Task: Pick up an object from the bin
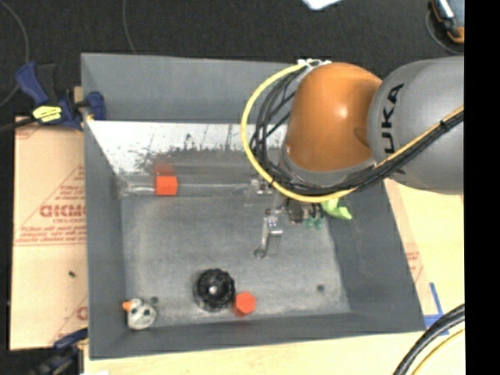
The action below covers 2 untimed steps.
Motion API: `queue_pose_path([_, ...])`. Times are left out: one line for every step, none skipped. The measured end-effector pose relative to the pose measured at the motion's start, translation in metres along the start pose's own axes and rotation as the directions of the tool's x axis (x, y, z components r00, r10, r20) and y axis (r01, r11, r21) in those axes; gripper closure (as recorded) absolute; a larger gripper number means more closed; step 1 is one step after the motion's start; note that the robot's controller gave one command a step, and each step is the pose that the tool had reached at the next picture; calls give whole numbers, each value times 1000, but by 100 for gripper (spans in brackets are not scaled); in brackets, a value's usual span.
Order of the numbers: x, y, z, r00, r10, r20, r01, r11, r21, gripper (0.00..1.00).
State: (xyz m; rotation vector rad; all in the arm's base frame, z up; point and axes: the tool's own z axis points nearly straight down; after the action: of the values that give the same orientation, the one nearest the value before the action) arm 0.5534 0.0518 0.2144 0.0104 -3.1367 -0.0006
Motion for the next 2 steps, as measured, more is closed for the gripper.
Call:
queue_pose_path([-1, 0, -5, 1000, 2, 9, -2, 1000, -1, 0])
queue_pose_path([71, 58, 53, 1000, -9, -8, 9, 1000, -1, 0])
